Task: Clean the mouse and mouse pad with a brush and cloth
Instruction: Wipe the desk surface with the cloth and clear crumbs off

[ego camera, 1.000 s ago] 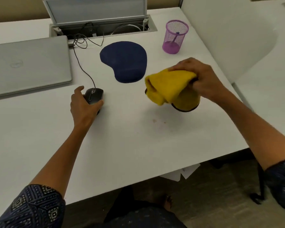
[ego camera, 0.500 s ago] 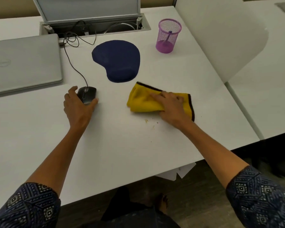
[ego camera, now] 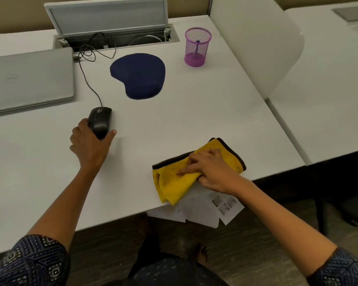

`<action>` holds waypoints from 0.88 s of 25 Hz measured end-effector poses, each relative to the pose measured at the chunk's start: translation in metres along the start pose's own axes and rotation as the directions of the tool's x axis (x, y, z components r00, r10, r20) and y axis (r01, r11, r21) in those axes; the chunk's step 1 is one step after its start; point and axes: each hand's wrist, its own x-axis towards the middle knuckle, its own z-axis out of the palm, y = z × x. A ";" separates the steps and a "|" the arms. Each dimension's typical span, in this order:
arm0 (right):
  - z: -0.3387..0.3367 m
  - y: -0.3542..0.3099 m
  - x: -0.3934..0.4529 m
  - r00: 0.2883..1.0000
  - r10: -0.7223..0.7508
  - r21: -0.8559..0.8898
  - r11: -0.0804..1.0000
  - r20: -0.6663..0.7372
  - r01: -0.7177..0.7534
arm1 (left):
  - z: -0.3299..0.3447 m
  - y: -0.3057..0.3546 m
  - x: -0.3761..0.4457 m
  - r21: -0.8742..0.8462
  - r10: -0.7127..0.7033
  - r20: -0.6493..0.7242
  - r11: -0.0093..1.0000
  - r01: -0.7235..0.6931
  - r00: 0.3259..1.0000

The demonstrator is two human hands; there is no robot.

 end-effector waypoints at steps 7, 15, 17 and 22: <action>0.014 0.008 -0.078 0.999 0.024 0.032 0.999 0.036 -0.026 | 0.003 0.021 -0.052 0.015 0.030 -0.063 0.999 -0.029 0.998; 0.021 0.023 -0.134 0.998 0.049 0.007 0.999 -0.025 -0.049 | 0.021 0.064 -0.099 -0.073 0.090 -0.027 0.993 -0.092 0.996; 0.005 0.025 -0.133 0.994 0.040 0.051 0.998 -0.104 -0.035 | 0.023 0.068 -0.105 -0.079 0.104 -0.026 0.991 -0.106 0.994; -0.044 0.041 -0.115 0.884 0.179 0.264 0.962 -0.433 -0.065 | 0.024 0.068 -0.110 -0.089 0.118 -0.034 0.989 -0.120 0.992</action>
